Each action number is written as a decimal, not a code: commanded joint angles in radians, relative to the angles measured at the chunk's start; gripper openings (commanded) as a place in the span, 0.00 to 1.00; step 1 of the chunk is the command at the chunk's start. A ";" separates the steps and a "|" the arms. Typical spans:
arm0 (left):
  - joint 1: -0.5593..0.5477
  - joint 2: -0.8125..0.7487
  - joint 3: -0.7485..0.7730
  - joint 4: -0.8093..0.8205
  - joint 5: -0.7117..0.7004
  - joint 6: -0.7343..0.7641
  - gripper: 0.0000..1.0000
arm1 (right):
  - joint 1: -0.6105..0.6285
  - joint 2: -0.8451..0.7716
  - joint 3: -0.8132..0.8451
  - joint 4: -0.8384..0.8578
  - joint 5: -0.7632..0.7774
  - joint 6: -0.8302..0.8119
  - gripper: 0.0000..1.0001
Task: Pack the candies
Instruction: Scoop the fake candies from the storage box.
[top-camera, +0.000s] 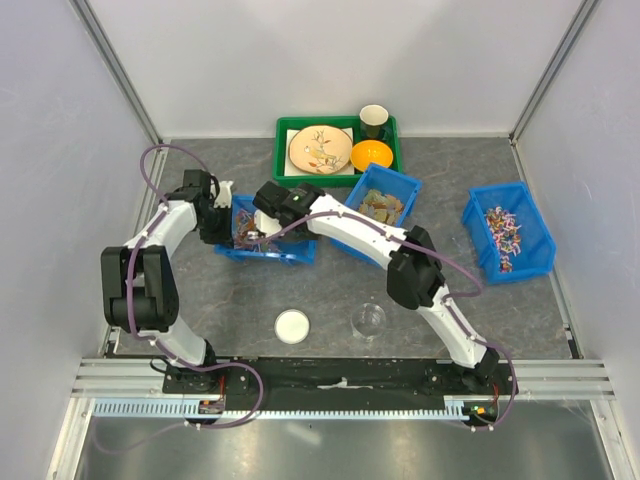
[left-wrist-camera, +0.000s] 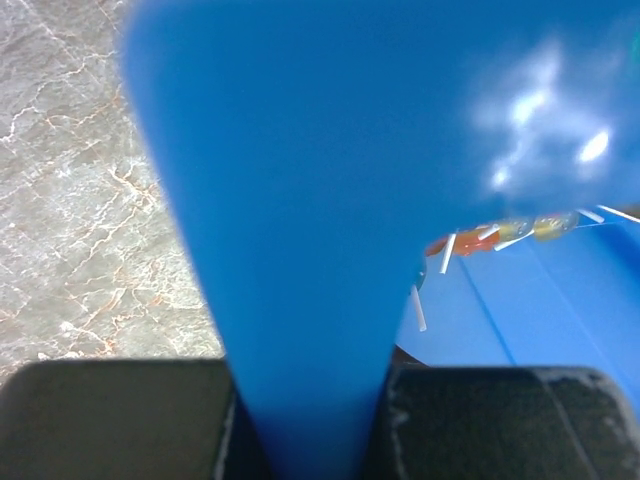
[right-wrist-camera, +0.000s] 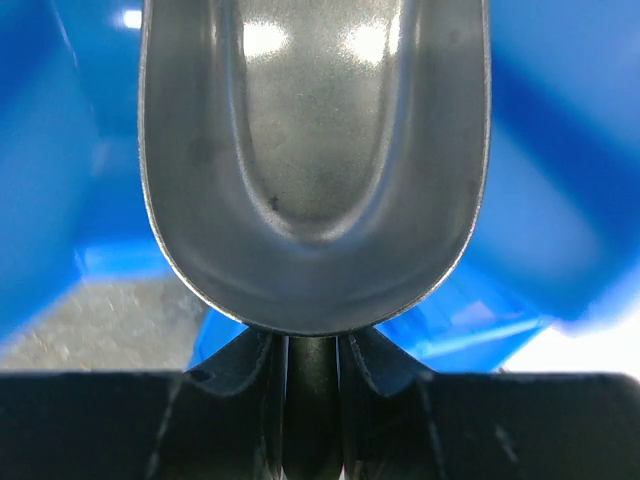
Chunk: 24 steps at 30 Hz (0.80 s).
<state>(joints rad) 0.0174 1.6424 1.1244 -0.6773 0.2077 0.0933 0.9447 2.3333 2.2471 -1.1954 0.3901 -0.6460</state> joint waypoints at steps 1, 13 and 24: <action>-0.008 -0.104 0.018 0.090 0.041 -0.047 0.02 | 0.016 0.049 0.080 -0.052 0.087 0.051 0.00; -0.007 -0.098 0.020 0.107 -0.054 -0.076 0.02 | 0.017 0.017 0.078 -0.061 0.107 0.088 0.00; -0.007 -0.089 0.017 0.108 -0.057 -0.083 0.02 | 0.060 0.178 0.194 0.115 0.023 0.146 0.00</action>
<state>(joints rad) 0.0082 1.6047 1.1183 -0.6430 0.0826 0.0521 0.9737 2.4882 2.4374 -1.2030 0.4202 -0.5255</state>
